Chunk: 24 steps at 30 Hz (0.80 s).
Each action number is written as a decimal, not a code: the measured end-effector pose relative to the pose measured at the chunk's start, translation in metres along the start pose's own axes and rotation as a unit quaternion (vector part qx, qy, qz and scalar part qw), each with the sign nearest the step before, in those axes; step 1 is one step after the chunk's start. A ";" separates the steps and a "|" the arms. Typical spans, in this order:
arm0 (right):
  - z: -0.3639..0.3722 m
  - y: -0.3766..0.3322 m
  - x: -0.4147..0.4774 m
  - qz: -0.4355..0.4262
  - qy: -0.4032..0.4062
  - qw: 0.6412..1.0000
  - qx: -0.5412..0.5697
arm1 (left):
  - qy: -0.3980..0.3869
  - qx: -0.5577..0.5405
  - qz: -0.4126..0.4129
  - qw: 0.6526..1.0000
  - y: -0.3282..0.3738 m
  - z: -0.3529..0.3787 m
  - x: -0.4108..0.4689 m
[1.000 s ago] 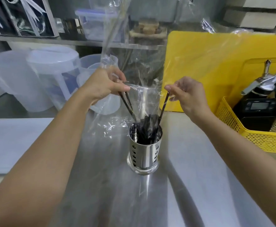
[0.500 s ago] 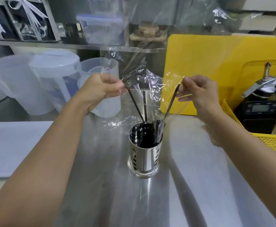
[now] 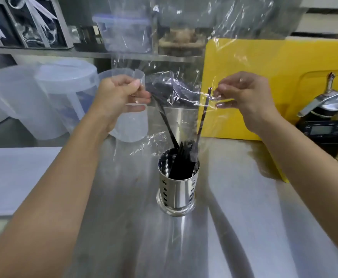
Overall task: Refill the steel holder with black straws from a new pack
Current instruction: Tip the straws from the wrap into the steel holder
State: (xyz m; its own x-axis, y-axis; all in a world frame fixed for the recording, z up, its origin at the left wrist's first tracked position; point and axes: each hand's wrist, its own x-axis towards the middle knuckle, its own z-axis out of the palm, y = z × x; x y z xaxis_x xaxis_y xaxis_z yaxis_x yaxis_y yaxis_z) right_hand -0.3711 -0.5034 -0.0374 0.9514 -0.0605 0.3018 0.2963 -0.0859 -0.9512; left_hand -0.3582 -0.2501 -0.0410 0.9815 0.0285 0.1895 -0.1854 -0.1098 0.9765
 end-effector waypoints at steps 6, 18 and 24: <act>0.001 -0.009 -0.001 -0.010 0.045 0.999 0.021 | -0.056 0.065 0.011 0.996 0.010 -0.006 0.002; 0.002 -0.008 -0.010 0.014 0.054 0.997 0.062 | -0.068 0.096 0.038 0.992 0.031 -0.007 0.007; -0.002 -0.027 -0.008 -0.017 0.057 0.996 0.070 | -0.066 0.054 0.056 0.995 0.042 -0.011 0.007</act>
State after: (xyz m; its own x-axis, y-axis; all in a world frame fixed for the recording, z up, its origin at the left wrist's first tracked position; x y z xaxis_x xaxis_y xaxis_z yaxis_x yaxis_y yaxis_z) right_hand -0.3868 -0.5030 -0.0141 0.9276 -0.1731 0.3310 0.3438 0.0492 -0.9378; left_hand -0.3601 -0.2435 0.0022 0.9539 -0.1198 0.2752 -0.2954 -0.2119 0.9316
